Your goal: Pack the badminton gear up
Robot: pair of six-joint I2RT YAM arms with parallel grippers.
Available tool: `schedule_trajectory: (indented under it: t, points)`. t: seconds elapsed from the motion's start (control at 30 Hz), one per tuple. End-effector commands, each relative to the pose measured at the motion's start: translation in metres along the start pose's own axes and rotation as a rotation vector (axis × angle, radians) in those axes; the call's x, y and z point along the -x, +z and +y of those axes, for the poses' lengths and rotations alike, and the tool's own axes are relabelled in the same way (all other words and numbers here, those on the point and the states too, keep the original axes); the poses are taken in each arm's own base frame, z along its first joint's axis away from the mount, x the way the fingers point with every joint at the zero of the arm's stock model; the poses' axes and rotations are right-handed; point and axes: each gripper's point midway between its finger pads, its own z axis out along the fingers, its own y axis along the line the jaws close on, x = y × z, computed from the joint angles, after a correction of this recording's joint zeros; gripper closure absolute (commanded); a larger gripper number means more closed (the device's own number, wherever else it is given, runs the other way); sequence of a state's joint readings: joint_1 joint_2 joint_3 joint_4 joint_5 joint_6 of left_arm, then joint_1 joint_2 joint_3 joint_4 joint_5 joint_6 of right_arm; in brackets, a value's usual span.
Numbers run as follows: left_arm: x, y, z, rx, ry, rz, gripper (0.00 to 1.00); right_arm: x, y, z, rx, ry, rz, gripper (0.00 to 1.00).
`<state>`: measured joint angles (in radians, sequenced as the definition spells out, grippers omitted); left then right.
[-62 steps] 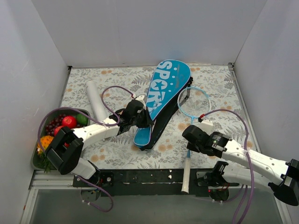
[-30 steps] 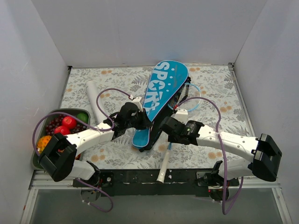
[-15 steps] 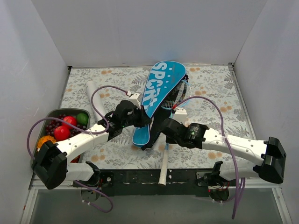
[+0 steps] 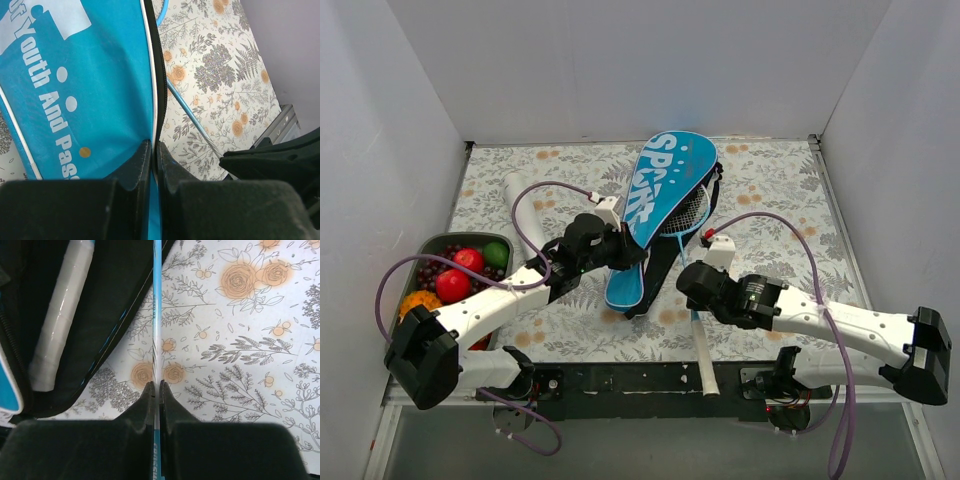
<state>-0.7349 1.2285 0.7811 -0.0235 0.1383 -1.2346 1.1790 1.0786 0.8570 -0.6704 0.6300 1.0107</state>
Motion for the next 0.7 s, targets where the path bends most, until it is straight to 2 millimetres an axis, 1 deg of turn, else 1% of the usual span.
schedule_trajectory:
  t: [0.0,0.07,0.13,0.2,0.23,0.27,0.3,0.33,0.4,0.43,0.47,0.5,0.53,0.57,0.6,0.63,0.67]
  points:
    - [0.031,-0.010,-0.032,-0.087,0.026,-0.096,1.00,0.020,0.016,0.003,-0.046,0.038,-0.127,0.99]
    - [0.026,-0.010,-0.031,-0.085,0.017,-0.086,1.00,0.023,0.027,0.005,-0.078,0.037,-0.147,0.99]
    - [0.021,-0.013,-0.030,-0.084,0.014,-0.080,1.00,0.029,0.033,0.010,-0.084,0.037,-0.169,0.99]
    - [0.011,-0.014,-0.027,-0.080,0.004,-0.064,1.00,0.035,0.043,0.020,-0.068,0.047,-0.181,0.99]
    - [0.010,-0.016,-0.028,-0.084,0.002,-0.067,1.00,0.038,0.045,0.024,-0.059,0.038,-0.186,0.99]
    - [0.008,-0.017,-0.027,-0.084,0.003,-0.064,1.00,0.043,0.053,0.027,-0.057,0.055,-0.195,0.99]
    - [0.002,-0.017,-0.024,-0.080,-0.004,-0.055,1.00,0.046,0.057,0.026,-0.063,0.062,-0.194,0.99]
    - [0.003,-0.020,-0.026,-0.090,-0.005,-0.064,1.00,0.050,0.060,0.025,-0.071,0.070,-0.195,0.99]
    - [-0.002,-0.023,-0.027,-0.097,-0.009,-0.060,1.00,0.057,0.073,0.019,-0.088,0.096,-0.200,0.99]
    - [-0.007,-0.024,-0.024,-0.094,-0.017,-0.053,1.00,0.062,0.079,0.021,-0.068,0.117,-0.215,0.99]
    - [-0.008,-0.027,-0.026,-0.102,-0.019,-0.056,1.00,0.065,0.086,0.018,-0.060,0.113,-0.209,0.99]
    - [-0.012,-0.027,-0.024,-0.101,-0.022,-0.049,1.00,0.067,0.090,0.019,-0.045,0.119,-0.212,0.99]
    - [-0.019,-0.027,-0.022,-0.102,-0.027,-0.036,1.00,0.076,0.094,0.026,-0.011,0.143,-0.236,0.99]
    - [-0.023,-0.028,-0.021,-0.102,-0.029,-0.028,1.00,0.075,0.101,0.022,-0.004,0.128,-0.223,0.99]
    - [-0.026,-0.028,-0.020,-0.102,-0.029,-0.023,1.00,0.077,0.105,0.024,0.012,0.130,-0.227,0.99]
    - [-0.030,-0.028,-0.021,-0.108,-0.030,-0.017,1.00,0.086,0.108,0.032,0.046,0.144,-0.257,0.99]
    - [-0.039,-0.028,-0.018,-0.112,-0.034,0.001,1.00,0.087,0.114,0.032,0.054,0.140,-0.254,0.99]
